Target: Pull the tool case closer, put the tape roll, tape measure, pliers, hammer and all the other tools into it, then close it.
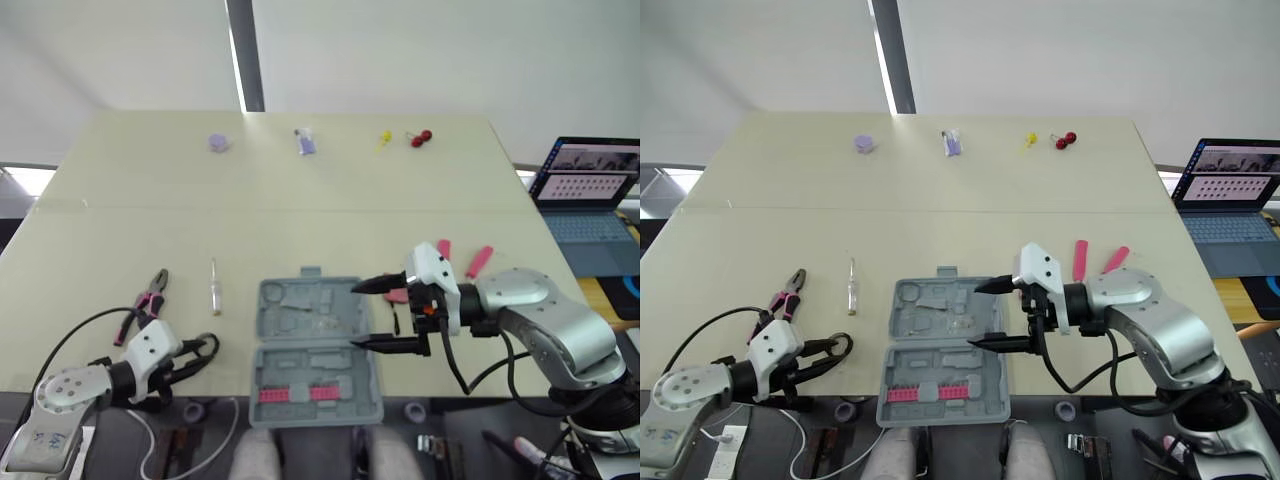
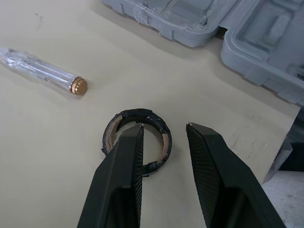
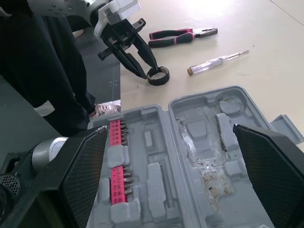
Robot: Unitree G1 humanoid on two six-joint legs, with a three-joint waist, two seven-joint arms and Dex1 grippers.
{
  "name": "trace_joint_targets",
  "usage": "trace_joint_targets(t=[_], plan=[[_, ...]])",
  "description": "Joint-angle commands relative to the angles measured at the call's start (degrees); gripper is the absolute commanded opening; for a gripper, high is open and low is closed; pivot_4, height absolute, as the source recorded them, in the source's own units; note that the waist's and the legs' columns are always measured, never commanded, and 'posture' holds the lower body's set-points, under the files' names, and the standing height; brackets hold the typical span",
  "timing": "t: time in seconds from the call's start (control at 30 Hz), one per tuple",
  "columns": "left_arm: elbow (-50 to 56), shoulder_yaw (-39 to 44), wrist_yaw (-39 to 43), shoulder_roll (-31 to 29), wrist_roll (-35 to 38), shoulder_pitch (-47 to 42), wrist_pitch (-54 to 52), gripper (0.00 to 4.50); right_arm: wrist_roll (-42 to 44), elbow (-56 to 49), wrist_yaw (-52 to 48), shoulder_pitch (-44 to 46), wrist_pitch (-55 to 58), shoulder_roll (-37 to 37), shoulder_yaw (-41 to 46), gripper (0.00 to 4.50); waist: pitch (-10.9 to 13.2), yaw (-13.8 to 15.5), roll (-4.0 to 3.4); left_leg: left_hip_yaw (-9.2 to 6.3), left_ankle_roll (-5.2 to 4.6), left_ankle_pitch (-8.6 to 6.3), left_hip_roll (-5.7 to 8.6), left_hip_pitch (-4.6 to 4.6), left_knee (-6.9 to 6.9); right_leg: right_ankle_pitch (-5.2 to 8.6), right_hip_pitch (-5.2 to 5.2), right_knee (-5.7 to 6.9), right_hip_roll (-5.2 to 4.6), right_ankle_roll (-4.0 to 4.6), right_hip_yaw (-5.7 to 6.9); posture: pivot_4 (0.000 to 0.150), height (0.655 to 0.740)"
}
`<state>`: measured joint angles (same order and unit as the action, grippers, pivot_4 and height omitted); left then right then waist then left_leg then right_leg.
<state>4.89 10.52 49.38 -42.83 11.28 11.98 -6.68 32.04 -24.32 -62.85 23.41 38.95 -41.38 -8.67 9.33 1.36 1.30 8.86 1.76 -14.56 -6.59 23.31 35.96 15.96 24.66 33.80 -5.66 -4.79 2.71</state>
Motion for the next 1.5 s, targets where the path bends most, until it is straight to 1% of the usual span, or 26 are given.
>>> trace_joint_targets(t=[0.03, 0.97, 1.07, 1.1, 1.13, 1.5], plan=[[-0.55, -0.18, -0.54, 0.12, -0.71, -0.46, 1.2, 1.56, 0.9, -1.83, 0.5, -0.07, 0.02, -0.27, 0.92, 4.5, 0.0, -0.02, 0.0, 0.0, 0.0, 0.0, 0.0, 0.0, 0.0, 0.0, 0.0, 0.0, 0.0, 0.0, 0.0, 0.15, 0.74], [-3.71, -2.84, -1.44, 1.07, -2.33, -2.5, 2.59, 1.56, 0.59, -1.42, 0.99, -0.36, -0.38, -0.19, 0.9, 4.5, 0.0, 0.02, 0.0, -0.01, 0.0, 0.0, 0.0, 0.0, -0.01, 0.0, 0.0, 0.0, 0.0, 0.0, 0.01, 0.15, 0.74], [-3.93, -2.87, -1.4, 1.2, -2.51, -2.66, 2.6, 0.7, 0.65, -1.44, 1.05, -0.34, -0.35, -0.19, 0.93, 4.5, 0.0, 0.02, 0.0, -0.01, -0.01, 0.0, 0.0, 0.0, 0.0, 0.0, 0.0, 0.0, 0.0, 0.0, 0.01, 0.15, 0.74], [-3.98, -2.88, -1.39, 1.23, -2.53, -2.71, 2.59, 0.2, 0.65, -1.43, 1.04, -0.33, -0.35, -0.2, 0.93, 4.5, 0.0, 0.02, 0.0, -0.01, 0.0, 0.0, 0.0, 0.0, 0.0, 0.0, 0.0, 0.0, 0.0, 0.0, 0.01, 0.15, 0.74], [-4.02, -2.88, -1.37, 1.26, -2.54, -2.75, 2.6, 0.09, 0.66, -1.43, 1.06, -0.31, -0.35, -0.2, 0.93, 4.5, 0.0, 0.03, 0.0, -0.01, 0.0, 0.0, 0.0, 0.0, 0.0, 0.0, 0.0, 0.0, 0.0, 0.0, 0.01, 0.15, 0.74], [-4.91, -2.9, -1.23, 1.68, -2.31, -3.67, 2.91, 0.09, 2.22, -1.26, 1.44, 0.42, -0.1, 0.62, 2.28, 4.5, 0.0, 0.03, 0.0, -0.01, -0.01, 0.0, 0.0, 0.0, 0.0, 0.0, -0.02, 0.0, 0.0, -0.01, 0.01, 0.15, 0.74]])
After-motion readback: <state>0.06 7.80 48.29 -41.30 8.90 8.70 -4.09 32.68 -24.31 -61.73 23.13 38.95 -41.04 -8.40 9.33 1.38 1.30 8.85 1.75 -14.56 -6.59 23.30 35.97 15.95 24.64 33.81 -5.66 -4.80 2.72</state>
